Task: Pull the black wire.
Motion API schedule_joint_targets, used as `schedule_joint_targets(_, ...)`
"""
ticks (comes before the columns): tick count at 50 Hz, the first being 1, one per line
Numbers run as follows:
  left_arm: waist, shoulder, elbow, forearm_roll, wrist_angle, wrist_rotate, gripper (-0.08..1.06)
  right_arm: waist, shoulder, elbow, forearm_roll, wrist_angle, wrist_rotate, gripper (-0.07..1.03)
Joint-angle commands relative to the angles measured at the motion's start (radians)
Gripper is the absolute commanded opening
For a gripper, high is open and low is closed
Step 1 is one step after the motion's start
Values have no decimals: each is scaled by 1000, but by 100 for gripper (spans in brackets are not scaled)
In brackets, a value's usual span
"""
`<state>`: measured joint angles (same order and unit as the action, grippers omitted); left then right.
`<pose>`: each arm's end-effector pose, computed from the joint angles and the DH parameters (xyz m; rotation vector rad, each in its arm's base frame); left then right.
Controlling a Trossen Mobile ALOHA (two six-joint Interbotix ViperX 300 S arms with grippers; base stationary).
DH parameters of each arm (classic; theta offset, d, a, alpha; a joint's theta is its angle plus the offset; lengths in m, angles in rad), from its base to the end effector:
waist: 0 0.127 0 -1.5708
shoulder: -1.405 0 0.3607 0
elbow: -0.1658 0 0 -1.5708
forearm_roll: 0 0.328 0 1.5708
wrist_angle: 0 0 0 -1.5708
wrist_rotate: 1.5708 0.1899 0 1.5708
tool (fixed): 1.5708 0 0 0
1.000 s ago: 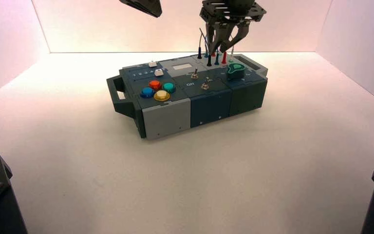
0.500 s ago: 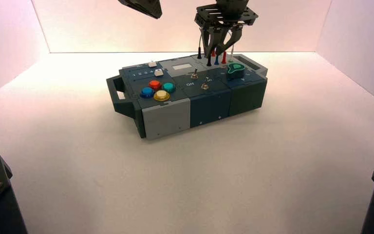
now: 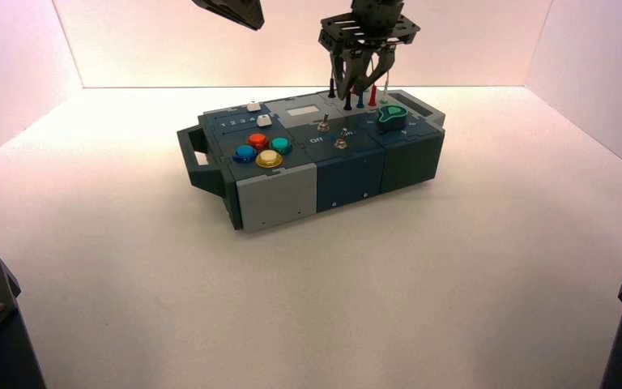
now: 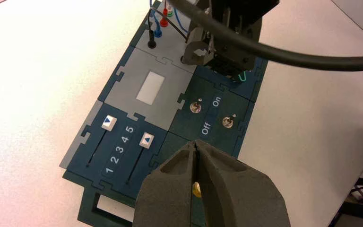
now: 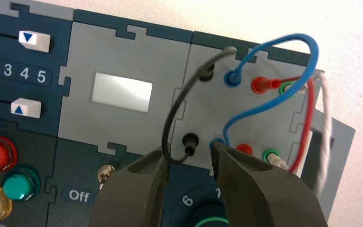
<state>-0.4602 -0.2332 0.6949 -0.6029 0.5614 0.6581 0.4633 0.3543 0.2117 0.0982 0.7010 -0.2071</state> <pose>0.3116 -0.2184 0.1946 0.1884 0.9119 -0.7706 0.4538 0.2401 0.0834 -0.3656 1.2238 0.5373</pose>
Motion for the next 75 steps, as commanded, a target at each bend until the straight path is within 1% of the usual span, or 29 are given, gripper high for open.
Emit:
schedule_joint_targets(1, 9, -9, -21, -5, -5, 5, -3, -6, -11, -40, -14, 11, 0, 44)
schedule_joint_targets(11, 12, -9, -21, -5, -5, 5, -3, -6, 3, -60, -26, 40, 0, 41)
schedule_joint_targets(24, 12, -9, -21, -5, -5, 5, -3, -6, 17, -63, -34, 38, 0, 36)
schedule_joint_targets(27, 12, -9, -21, -5, -5, 5, -3, -6, 23, -61, -37, 38, -2, 28)
schedule_joint_targets(29, 12, -9, -21, -5, -5, 5, -3, -5, 25, -61, -41, 40, -3, 18)
schedule_joint_targets(30, 12, -9, -21, -5, -5, 5, -3, -6, 26, -61, -43, 38, -3, 15)
schedule_joint_targets(33, 12, -9, -21, -5, -5, 5, -3, -6, 28, -58, -52, 43, -11, -1)
schedule_joint_targets(34, 12, -9, -21, -5, -5, 5, -3, -6, 28, -58, -55, 44, -12, -4)
schedule_joint_targets(36, 12, -9, -21, -5, -5, 5, -3, -6, 26, -58, -57, 44, -14, -2)
schedule_joint_targets(49, 14, -12, -21, -5, -5, 5, -3, -6, 5, -71, -64, 60, -14, -2)
schedule_joint_targets(53, 12, -14, -20, -5, -5, 5, -3, -6, -6, -87, -63, 91, -15, -2)
schedule_joint_targets(61, 14, -15, -20, -5, -5, 5, -3, -3, -20, -106, -64, 124, -15, -2)
schedule_joint_targets(75, 14, -17, -20, -5, -5, 5, -3, -3, -54, -112, -60, 179, -15, -2)
